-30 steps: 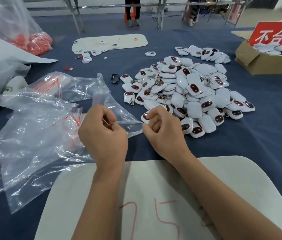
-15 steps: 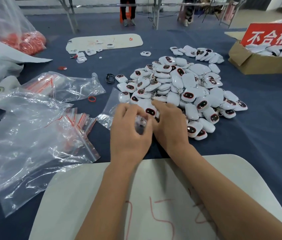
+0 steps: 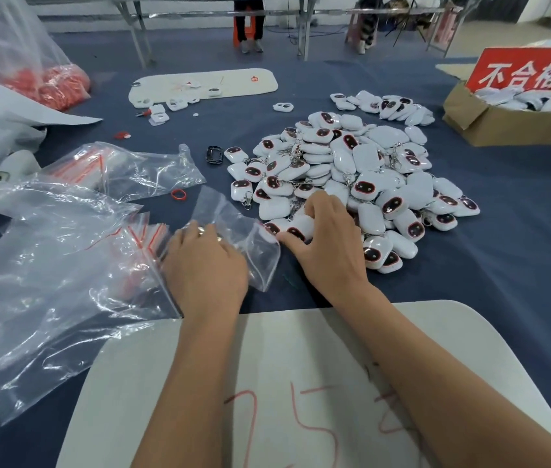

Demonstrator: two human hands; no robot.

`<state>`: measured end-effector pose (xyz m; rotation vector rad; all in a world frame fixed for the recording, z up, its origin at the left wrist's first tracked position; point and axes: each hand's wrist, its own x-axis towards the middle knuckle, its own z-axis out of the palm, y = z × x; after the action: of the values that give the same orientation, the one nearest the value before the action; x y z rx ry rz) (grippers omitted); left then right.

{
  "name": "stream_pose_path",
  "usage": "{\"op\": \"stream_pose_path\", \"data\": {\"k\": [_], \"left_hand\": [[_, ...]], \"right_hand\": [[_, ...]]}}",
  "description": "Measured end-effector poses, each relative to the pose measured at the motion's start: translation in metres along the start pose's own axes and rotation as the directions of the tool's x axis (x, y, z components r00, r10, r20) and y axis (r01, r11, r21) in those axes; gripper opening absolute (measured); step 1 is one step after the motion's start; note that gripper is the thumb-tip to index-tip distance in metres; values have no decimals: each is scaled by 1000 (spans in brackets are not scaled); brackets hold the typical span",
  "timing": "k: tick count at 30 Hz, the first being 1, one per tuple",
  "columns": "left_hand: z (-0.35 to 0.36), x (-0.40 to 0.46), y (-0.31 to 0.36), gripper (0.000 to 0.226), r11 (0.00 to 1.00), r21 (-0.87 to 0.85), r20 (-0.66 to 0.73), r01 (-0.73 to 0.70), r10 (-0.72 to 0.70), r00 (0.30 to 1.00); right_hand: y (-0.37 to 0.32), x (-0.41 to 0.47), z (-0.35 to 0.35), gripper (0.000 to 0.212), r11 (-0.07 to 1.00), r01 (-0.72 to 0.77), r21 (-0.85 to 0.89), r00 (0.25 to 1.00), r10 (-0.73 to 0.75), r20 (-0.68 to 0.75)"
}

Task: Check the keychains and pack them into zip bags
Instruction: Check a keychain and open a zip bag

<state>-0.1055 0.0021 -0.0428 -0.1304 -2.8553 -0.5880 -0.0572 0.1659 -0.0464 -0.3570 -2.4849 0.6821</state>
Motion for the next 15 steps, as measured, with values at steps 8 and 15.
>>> {"op": "stream_pose_path", "data": {"k": [8,15], "left_hand": [[-11,-2,0,49,964,-130,-169,234,-254,952],[-3,-19,37,10,581,-804,-108,-126,66,992]], "right_hand": [[7,-8,-10,10,866,-111,487,992,69,104],[4,-19,-16,24,518,-327,791,942,114,315]]}}
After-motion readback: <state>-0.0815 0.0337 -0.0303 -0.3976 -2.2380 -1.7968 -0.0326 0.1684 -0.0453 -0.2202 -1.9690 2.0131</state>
